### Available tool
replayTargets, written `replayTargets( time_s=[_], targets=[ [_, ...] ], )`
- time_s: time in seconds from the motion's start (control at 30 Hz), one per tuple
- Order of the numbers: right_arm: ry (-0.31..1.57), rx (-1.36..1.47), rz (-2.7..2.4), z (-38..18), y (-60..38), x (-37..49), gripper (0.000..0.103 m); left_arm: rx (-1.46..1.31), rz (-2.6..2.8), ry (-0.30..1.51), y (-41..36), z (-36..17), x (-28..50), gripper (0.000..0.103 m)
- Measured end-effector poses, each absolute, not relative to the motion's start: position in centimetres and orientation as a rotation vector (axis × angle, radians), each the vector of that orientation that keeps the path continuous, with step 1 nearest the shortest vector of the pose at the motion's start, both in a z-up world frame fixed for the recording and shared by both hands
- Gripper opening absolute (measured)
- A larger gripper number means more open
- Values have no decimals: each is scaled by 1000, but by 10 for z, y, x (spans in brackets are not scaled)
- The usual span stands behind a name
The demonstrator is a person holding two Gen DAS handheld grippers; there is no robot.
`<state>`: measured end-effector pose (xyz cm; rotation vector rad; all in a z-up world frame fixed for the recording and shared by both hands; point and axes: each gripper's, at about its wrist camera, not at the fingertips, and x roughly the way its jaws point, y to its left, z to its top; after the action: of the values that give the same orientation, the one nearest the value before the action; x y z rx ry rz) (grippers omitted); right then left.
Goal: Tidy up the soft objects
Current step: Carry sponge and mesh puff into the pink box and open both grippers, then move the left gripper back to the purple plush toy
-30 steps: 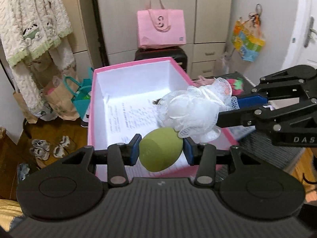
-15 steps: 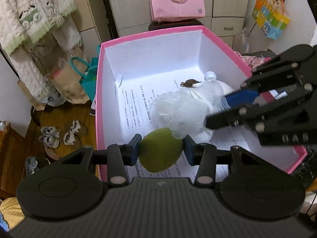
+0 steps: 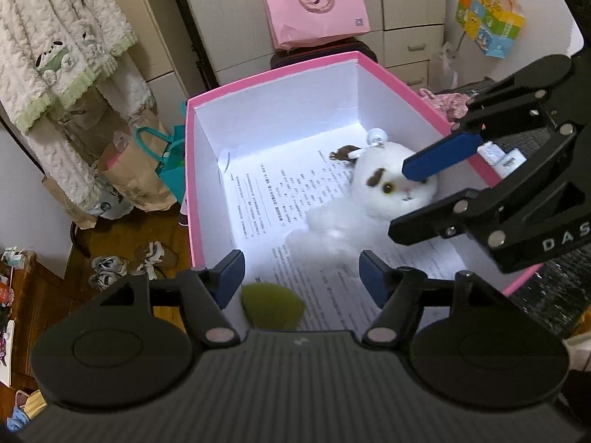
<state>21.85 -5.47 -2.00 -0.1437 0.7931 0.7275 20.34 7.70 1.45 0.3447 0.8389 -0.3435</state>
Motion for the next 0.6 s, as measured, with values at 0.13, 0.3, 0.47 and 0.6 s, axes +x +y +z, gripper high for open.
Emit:
replayTargets(
  time_s=[0.13,0.3,0.47,0.6],
  targets=[
    [789,-167,723,-10,-58,204,54,347,-369,842,75,23,189,69],
    [784,-169,720,1,-66,189,54,373,-394,824,71,34,168,72],
    [762,-167,708,12,-77,169,54,407,-413,789,65,47,144,75],
    [729,-187,704,21,-90,145,56,434,-418,742,59,56,123,80]
  ],
)
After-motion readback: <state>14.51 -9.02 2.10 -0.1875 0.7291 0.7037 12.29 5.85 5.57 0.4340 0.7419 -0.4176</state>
